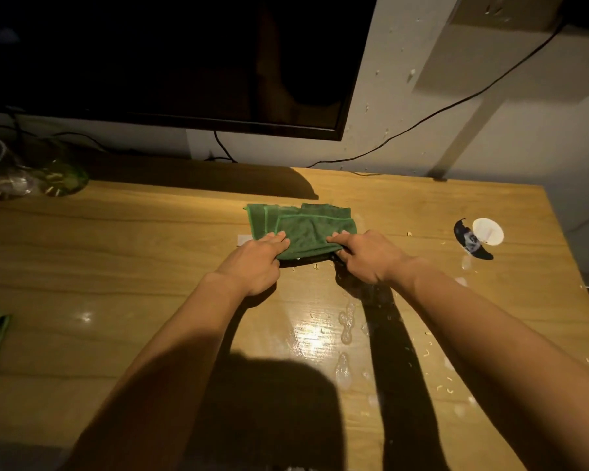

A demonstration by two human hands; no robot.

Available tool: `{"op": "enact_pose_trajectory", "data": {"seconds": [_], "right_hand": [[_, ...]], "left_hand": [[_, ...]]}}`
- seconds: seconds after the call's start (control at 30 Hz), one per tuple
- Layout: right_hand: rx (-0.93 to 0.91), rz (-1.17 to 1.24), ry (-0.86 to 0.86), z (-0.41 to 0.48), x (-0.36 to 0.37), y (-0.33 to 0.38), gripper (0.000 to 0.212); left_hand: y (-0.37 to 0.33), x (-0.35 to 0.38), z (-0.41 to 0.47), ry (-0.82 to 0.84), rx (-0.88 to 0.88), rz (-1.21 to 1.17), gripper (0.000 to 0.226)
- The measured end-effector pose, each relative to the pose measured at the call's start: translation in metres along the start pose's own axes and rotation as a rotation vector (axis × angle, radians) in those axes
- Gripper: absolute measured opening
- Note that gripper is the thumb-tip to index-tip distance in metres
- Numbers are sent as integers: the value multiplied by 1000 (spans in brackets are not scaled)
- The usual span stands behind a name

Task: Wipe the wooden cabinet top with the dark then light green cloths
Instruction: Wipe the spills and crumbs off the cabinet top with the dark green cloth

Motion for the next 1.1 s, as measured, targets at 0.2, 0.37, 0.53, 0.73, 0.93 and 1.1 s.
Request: {"op": "enact_pose_trajectory", "data": {"seconds": [0.2, 0.37, 0.53, 0.73, 0.93, 1.1], "right_hand": [[-22, -17, 9, -33, 13, 0, 46], [-52, -32, 39, -60, 26, 0, 45], [-54, 3, 51, -83, 37, -3, 46], [-75, -18, 58, -109, 48, -6, 46], [-77, -19, 79, -138, 62, -9, 47], [-101, -32, 92, -164, 75, -12, 46]], "left_hand": [[-13, 21, -32, -12, -32, -57, 58], [-23, 36, -55, -6, -59, -78, 58], [-34, 51, -73, -9, -78, -112, 57], [-49, 68, -98, -29, -94, -120, 57], [-64, 85, -123, -28, -97, -121, 57], [-81, 98, -147, -24, -90, -107, 59]]}}
Point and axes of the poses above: each hand's wrist, its own z-axis towards the middle knuckle, its own x-axis out of the palm, y = z × x, the point moved 7 cm from there along z, towards the middle knuckle, and after that the axes turned 1 degree about -y, right-handed, at the moved point
